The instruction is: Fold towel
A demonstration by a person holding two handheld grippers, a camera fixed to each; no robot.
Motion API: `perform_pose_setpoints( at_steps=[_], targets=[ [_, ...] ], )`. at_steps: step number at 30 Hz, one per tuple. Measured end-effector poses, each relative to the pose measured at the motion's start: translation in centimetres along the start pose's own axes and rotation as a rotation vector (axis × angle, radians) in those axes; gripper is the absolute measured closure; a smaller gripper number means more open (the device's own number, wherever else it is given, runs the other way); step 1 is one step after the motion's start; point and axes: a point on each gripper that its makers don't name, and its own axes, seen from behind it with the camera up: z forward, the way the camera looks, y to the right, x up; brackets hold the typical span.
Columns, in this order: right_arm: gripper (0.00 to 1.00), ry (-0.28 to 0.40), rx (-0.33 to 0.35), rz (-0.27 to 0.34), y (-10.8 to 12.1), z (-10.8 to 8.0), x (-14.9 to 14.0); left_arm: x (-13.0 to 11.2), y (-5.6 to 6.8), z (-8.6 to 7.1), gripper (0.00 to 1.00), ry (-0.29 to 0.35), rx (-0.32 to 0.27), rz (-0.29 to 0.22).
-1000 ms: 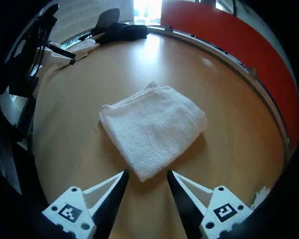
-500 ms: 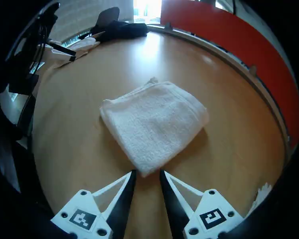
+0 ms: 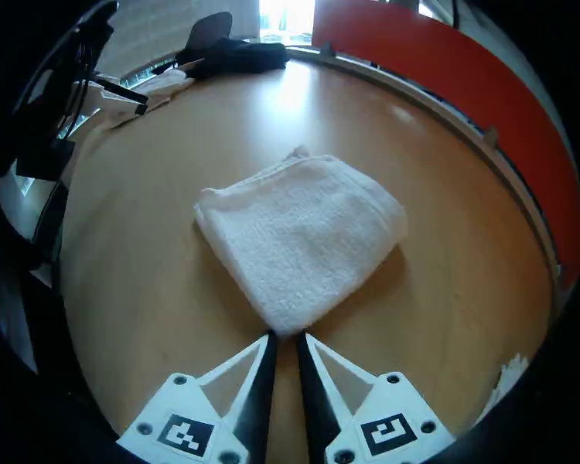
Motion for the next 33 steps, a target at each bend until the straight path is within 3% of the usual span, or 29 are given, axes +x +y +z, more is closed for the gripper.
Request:
perform_pose_setpoints(
  at_steps=[4,20,33],
  targets=[
    [0.95,0.003,-0.008,0.005,0.2,-0.1,0.0,0.0,0.1,0.0,0.06,-0.001,-0.001,0.001],
    [0.96,0.044,-0.027,0.023,1.0,-0.9,1.5,-0.3,0.2,0.1,0.06,-0.004,-0.005,0.01],
    [0.97,0.138,-0.057,-0.019,2.0,-3.1,7.1,0.2,0.2,-0.1,0.06,0.009,-0.011,0.017]
  ],
)
